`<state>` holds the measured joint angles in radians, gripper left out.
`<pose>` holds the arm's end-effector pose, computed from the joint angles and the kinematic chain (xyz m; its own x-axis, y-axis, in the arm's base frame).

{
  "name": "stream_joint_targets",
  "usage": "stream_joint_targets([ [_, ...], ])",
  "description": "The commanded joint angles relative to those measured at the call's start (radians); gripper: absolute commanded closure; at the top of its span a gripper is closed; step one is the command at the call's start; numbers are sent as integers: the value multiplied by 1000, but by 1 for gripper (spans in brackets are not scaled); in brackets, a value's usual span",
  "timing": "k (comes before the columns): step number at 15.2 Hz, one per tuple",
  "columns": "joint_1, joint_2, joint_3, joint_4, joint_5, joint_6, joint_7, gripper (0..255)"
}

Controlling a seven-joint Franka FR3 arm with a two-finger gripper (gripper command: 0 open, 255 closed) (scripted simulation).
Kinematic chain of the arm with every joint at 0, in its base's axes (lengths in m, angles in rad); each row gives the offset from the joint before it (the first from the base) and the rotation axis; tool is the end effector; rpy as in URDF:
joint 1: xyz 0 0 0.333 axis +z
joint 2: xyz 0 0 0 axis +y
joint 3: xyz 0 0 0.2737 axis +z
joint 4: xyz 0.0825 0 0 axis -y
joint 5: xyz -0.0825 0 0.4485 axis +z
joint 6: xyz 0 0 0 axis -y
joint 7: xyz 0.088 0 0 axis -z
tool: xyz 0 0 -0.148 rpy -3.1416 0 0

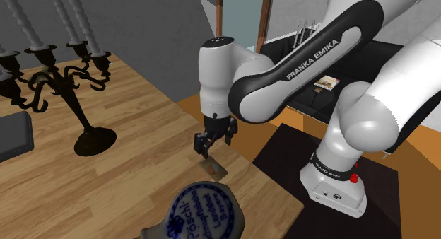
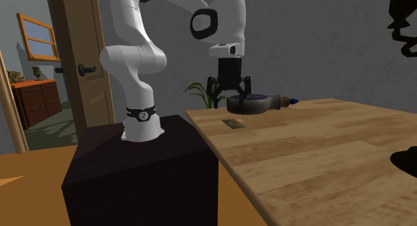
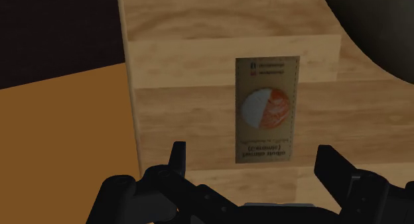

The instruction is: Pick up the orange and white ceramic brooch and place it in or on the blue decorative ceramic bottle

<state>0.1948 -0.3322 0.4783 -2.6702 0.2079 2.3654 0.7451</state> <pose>0.3704 0.2684 0.2059 0.9705 -0.2411 0.0064 -0.2411 -0.9705 0.0010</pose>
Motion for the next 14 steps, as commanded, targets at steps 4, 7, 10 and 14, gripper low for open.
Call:
stream_joint_targets([
  [4, -16, 132, 58, 23, -46, 107, 83, 0],
  [7, -25, 177, 68, 12, -71, 159, 102, 0],
  [10, -35, 217, 75, 5, -100, 203, 123, 0],
  [14, -35, 218, 75, 5, -100, 203, 123, 0],
])
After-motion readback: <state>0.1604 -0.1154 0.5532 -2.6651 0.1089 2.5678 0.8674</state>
